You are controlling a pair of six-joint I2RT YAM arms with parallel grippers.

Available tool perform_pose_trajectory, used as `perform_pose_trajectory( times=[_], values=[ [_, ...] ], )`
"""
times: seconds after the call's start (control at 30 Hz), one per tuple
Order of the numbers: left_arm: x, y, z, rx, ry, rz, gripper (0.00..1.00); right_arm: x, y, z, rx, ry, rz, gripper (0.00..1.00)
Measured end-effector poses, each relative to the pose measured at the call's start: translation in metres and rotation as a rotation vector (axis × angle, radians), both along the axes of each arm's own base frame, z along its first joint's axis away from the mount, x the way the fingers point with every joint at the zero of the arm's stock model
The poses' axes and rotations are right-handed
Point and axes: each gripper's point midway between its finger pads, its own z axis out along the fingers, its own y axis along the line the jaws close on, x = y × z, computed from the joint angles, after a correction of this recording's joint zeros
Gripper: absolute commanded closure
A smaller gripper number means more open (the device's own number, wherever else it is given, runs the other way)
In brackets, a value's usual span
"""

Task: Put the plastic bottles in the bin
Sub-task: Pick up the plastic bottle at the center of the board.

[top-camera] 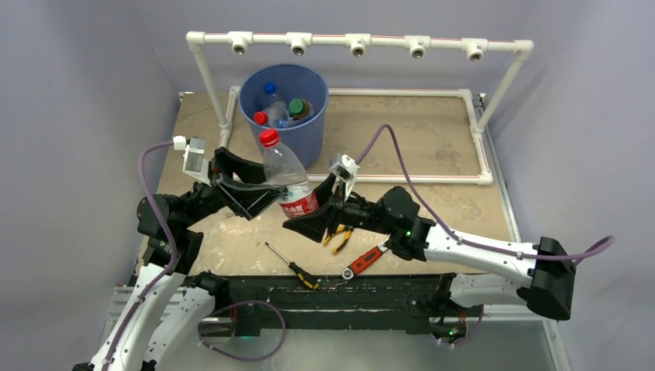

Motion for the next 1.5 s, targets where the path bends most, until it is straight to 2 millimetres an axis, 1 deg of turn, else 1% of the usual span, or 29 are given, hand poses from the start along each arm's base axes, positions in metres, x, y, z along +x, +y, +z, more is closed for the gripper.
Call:
perform_pose_trajectory(
  times=[0.03, 0.07, 0.13, 0.23, 0.33, 0.4, 0.5, 0.57, 0.6, 0.67, 0.73, 0.83, 0.9, 0.97, 1.0, 1.07, 1.1, 1.23, 1.4, 1.5],
  values=[
    [0.001, 0.000, 0.001, -0.001, 0.005, 0.002, 0.13, 0.000, -0.002, 0.001, 0.006, -0.003, -0.004, 0.60],
    [0.002, 0.000, 0.001, -0.003, 0.013, 0.004, 0.06, -0.002, -0.005, 0.003, 0.011, -0.007, -0.005, 0.61],
    [0.005, 0.000, 0.003, -0.007, 0.021, 0.016, 0.02, -0.005, -0.014, 0.006, 0.023, -0.019, -0.012, 0.62],
    [0.011, 0.003, 0.014, -0.021, 0.025, 0.053, 0.01, -0.007, -0.026, 0.016, 0.048, -0.046, -0.034, 0.63],
    [0.017, 0.008, 0.038, -0.038, -0.004, 0.106, 0.01, -0.007, -0.039, 0.021, 0.066, -0.074, -0.068, 0.64],
    [0.021, 0.011, 0.061, -0.057, -0.037, 0.137, 0.02, -0.008, -0.045, 0.020, 0.064, -0.086, -0.081, 0.64],
    [0.026, 0.011, 0.091, -0.073, -0.081, 0.148, 0.06, -0.006, -0.049, 0.013, 0.045, -0.090, -0.101, 0.64],
    [0.032, 0.006, 0.105, -0.078, -0.098, 0.130, 0.08, -0.006, -0.049, 0.008, 0.031, -0.091, -0.103, 0.65],
    [0.036, 0.003, 0.109, -0.079, -0.096, 0.111, 0.09, -0.005, -0.049, 0.006, 0.024, -0.092, -0.104, 0.65],
    [0.044, -0.005, 0.108, -0.074, -0.078, 0.070, 0.10, -0.005, -0.049, 0.003, 0.015, -0.095, -0.106, 0.65],
    [0.052, -0.014, 0.102, -0.065, -0.044, 0.028, 0.12, -0.004, -0.049, 0.002, 0.012, -0.102, -0.109, 0.65],
    [0.071, -0.025, 0.085, -0.044, 0.038, -0.018, 0.17, -0.003, -0.049, 0.000, 0.002, -0.103, -0.115, 0.65],
    [0.075, -0.031, 0.078, -0.032, 0.069, -0.036, 0.19, -0.003, -0.049, -0.001, -0.004, -0.106, -0.118, 0.65],
    [0.070, -0.037, 0.074, -0.022, 0.079, -0.067, 0.18, -0.003, -0.049, -0.001, -0.003, -0.115, -0.119, 0.65],
    [0.066, -0.042, 0.073, -0.017, 0.080, -0.086, 0.15, -0.003, -0.049, 0.000, -0.002, -0.122, -0.120, 0.65],
    [0.058, -0.049, 0.073, -0.011, 0.073, -0.115, 0.04, -0.005, -0.049, 0.000, -0.002, -0.134, -0.111, 0.65],
    [0.056, -0.051, 0.072, -0.010, 0.071, -0.121, 0.01, -0.006, -0.048, 0.000, -0.004, -0.137, -0.108, 0.65],
    [0.046, -0.056, 0.076, -0.010, 0.046, -0.139, 0.01, -0.005, -0.051, -0.001, -0.001, -0.140, -0.126, 0.66],
    [0.026, -0.046, 0.094, -0.038, -0.037, -0.123, 0.01, 0.003, -0.062, -0.013, -0.007, -0.115, -0.183, 0.67],
    [0.018, -0.042, 0.103, -0.055, -0.080, -0.122, 0.02, 0.003, -0.066, -0.012, 0.003, -0.112, -0.196, 0.68]
  ],
)
